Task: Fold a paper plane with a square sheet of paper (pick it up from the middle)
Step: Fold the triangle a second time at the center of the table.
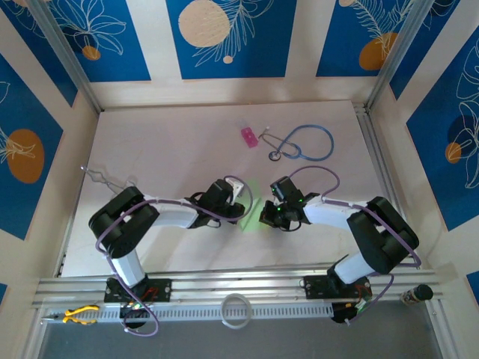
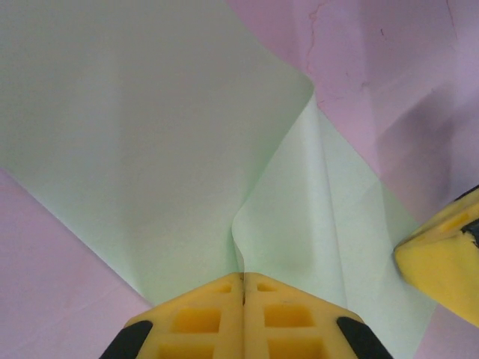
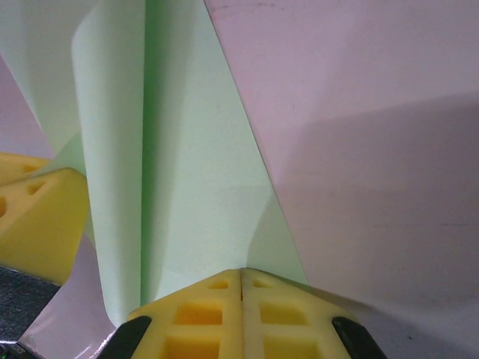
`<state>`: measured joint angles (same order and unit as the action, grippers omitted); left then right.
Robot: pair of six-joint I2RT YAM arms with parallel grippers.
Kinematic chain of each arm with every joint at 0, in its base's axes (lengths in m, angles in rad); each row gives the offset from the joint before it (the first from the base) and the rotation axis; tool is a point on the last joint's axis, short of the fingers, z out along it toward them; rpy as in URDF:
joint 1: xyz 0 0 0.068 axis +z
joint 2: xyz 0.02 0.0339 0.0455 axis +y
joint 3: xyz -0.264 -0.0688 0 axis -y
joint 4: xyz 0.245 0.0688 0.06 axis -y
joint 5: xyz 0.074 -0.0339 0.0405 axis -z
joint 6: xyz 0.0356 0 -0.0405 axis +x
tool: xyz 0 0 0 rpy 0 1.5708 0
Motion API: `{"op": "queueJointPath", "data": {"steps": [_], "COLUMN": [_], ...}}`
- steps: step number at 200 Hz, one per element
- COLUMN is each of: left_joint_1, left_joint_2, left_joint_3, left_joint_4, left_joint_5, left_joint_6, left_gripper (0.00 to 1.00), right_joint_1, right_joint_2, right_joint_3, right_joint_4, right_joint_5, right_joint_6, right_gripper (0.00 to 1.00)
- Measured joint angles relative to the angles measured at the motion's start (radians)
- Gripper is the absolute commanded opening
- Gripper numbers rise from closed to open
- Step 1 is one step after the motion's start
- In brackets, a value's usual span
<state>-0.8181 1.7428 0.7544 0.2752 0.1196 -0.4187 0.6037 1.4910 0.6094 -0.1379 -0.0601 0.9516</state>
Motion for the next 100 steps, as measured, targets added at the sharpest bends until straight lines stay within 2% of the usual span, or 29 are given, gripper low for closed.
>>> {"op": "queueJointPath", "data": {"steps": [100], "left_joint_1": [0.000], "left_joint_2": [0.002], "left_joint_3": [0.000], "left_joint_4": [0.039], "left_joint_5": [-0.019], "left_joint_6": [0.010], "left_gripper": [0.07], "right_joint_1": [0.000], "right_joint_2": [0.008], "right_joint_3": [0.009], "right_joint_4": [-0.008], "right_joint_5": [-0.004], "right_joint_6": [0.000], "right_gripper": [0.01]}}
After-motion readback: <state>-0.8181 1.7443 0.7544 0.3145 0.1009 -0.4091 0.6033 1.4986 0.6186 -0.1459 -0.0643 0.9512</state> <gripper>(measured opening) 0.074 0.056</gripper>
